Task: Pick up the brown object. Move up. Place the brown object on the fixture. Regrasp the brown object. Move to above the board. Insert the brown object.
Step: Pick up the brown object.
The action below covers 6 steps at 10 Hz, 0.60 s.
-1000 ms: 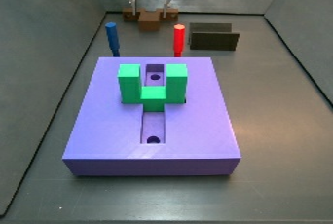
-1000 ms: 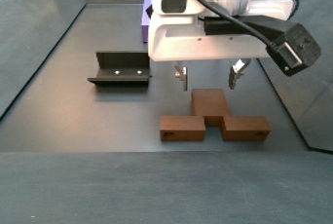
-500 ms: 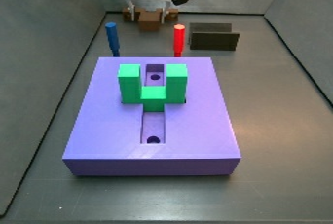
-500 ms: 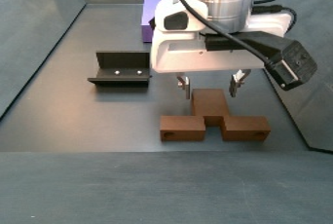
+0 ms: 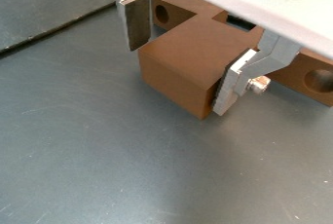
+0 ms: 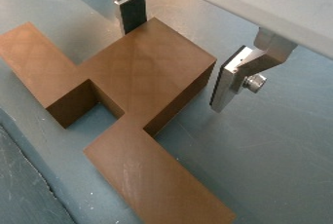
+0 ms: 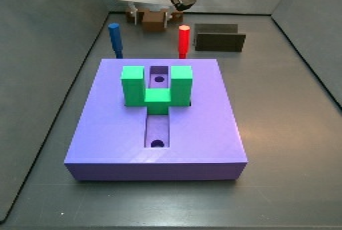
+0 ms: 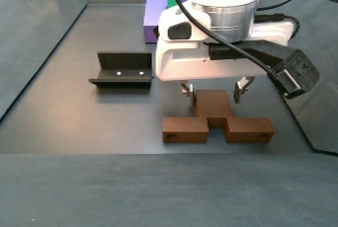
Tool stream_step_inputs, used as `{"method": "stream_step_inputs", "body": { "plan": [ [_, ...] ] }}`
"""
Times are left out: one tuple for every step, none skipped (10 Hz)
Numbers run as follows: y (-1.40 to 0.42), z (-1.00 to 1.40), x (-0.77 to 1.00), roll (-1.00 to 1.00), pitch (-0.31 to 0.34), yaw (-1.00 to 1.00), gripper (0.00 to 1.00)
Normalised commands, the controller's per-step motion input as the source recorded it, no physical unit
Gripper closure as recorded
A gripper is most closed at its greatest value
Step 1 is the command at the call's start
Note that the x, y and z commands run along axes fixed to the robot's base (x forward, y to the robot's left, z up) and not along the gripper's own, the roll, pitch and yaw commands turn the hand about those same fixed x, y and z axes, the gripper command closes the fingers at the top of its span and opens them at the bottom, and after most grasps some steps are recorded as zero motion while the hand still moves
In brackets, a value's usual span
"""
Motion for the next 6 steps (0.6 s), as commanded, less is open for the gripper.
{"method": "stream_step_inputs", "body": {
  "plan": [
    [0.00,-0.06,0.00,-0.13,-0.014,0.00,0.00],
    [0.00,-0.11,0.00,-0.10,-0.016,0.00,0.00],
    [0.00,-0.04,0.00,-0.03,0.000,0.00,0.00],
    [0.00,-0.05,0.00,-0.03,0.000,0.00,0.00],
    [0.00,-0.10,0.00,-0.04,0.000,0.00,0.00],
    [0.00,-0.08,0.00,-0.02,0.000,0.00,0.00]
  ]
}}
